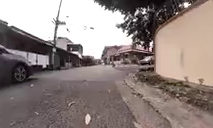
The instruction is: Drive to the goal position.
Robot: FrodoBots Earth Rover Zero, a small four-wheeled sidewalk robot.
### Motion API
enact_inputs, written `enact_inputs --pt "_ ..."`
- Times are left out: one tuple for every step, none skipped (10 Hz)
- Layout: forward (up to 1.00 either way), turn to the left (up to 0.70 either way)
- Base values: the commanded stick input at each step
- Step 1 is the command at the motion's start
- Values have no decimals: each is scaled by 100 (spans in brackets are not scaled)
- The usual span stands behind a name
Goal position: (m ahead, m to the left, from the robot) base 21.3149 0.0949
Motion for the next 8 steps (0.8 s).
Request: enact_inputs --pt "70 1" --pt "70 1" --pt "70 1" --pt "70 1" --pt "70 1" --pt "70 1" --pt "70 1" --pt "70 1"
